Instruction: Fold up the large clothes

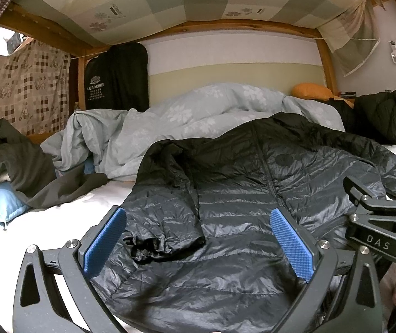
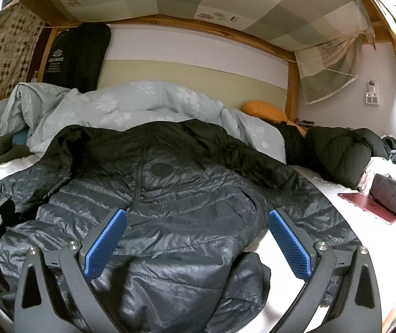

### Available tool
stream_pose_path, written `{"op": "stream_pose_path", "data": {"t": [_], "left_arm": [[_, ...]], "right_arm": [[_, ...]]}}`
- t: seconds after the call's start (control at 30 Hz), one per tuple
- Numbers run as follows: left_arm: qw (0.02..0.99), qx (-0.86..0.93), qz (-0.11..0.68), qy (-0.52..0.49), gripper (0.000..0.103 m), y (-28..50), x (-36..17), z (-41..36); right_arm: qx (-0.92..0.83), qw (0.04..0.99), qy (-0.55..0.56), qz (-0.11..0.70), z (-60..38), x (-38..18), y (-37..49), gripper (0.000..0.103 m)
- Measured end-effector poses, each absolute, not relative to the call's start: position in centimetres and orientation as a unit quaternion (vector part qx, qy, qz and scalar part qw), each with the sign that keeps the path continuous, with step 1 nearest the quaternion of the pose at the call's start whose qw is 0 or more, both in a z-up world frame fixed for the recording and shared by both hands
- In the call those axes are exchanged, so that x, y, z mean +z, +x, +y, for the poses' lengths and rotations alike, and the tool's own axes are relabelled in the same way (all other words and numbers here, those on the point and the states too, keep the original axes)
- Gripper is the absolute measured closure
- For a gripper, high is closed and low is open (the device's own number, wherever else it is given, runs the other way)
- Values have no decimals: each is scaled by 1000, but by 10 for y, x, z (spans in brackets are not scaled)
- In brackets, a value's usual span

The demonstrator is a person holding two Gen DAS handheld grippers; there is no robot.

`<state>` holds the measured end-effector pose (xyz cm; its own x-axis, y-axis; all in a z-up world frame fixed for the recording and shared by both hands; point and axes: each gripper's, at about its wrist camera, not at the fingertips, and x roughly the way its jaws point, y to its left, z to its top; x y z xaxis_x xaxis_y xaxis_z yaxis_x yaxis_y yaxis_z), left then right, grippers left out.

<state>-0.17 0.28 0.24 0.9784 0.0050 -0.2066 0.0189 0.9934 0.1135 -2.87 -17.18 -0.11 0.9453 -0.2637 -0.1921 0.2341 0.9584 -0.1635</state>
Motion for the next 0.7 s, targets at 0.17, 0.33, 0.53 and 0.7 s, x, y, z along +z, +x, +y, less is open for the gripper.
{"op": "stream_pose_path", "data": {"t": [0.17,0.33,0.53,0.7], "left_arm": [[993,-3,104,57,0,-3,4,3],[993,-4,103,51,0,-5,7,6],[993,-4,103,52,0,-5,8,6],[993,-4,105,49,0,-6,7,7]], "right_arm": [[-127,984,-65,108,-173,-2,-28,1],[-128,984,-57,111,-177,-2,-29,0],[-127,984,-57,112,-177,-3,-29,0],[-127,984,-57,112,-177,-2,-29,0]]}}
